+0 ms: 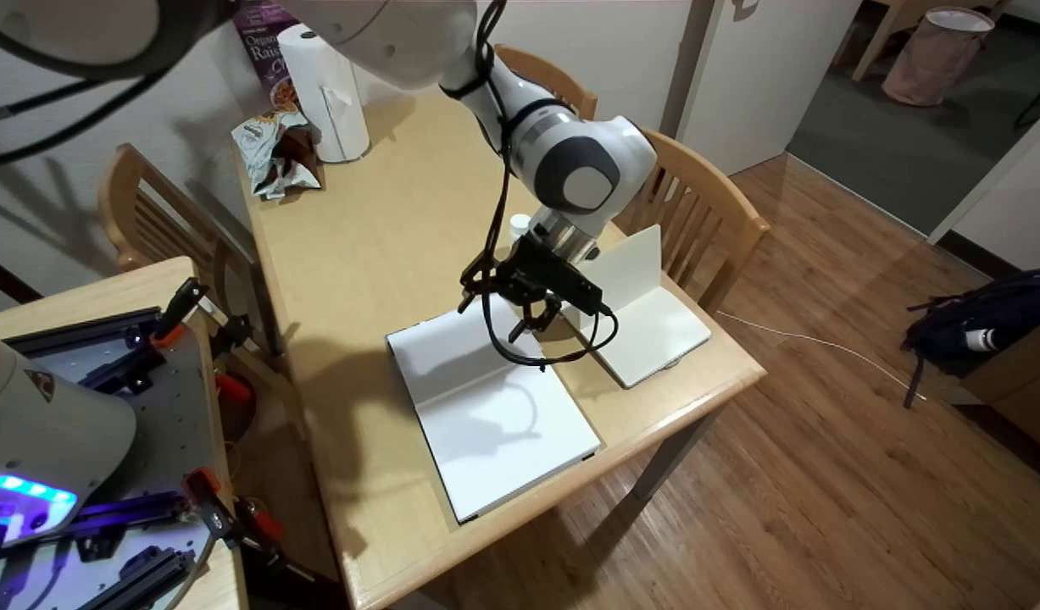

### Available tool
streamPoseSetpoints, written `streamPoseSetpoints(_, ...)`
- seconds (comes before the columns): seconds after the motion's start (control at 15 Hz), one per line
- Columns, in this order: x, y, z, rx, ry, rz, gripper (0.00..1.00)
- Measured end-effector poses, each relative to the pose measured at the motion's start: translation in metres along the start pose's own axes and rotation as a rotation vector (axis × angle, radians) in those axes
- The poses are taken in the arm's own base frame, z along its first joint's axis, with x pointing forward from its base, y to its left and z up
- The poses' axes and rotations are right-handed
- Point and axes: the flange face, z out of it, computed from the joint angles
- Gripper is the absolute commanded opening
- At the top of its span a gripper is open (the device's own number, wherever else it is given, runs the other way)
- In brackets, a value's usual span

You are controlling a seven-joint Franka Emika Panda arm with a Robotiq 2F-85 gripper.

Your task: Close the open book on the left

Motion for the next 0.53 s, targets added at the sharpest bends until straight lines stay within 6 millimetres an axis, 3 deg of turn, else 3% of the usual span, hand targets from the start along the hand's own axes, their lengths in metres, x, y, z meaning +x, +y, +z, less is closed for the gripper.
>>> streamPoseSetpoints(0.53,0.012,0.019,0.003,-0.006,0.033,-0.178,1.0)
